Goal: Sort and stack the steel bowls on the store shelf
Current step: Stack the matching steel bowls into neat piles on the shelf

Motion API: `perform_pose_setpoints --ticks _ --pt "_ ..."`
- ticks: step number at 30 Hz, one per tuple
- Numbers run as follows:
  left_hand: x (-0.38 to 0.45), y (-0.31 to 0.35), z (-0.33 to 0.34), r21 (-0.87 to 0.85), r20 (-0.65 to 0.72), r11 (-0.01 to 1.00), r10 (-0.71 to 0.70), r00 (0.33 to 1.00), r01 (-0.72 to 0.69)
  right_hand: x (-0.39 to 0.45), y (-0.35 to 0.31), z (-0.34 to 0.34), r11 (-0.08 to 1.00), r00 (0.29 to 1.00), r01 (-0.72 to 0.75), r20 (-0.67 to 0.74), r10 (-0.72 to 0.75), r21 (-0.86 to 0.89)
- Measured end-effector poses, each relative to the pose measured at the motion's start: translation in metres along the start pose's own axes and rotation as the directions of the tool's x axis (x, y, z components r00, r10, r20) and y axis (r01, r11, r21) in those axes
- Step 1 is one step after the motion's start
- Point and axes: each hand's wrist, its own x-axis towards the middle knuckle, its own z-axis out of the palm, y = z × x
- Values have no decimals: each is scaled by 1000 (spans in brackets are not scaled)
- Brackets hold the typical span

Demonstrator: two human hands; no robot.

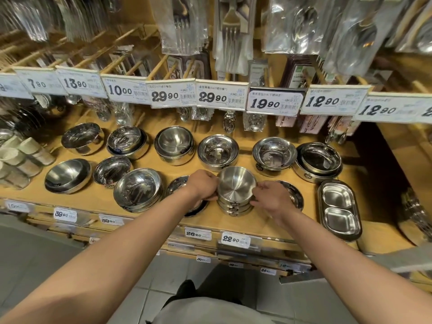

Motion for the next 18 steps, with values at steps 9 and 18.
perform_pose_setpoints --ticks 9,18 --pt "-3 1 2 17 -44 1000 2 999 -1 0 0 -5 1000 999 1 48 -2 8" --pt "-22 -3 -69 -71 -141 996 41 989 -51 -2 -38 -37 999 999 50 -7 -50 -16"
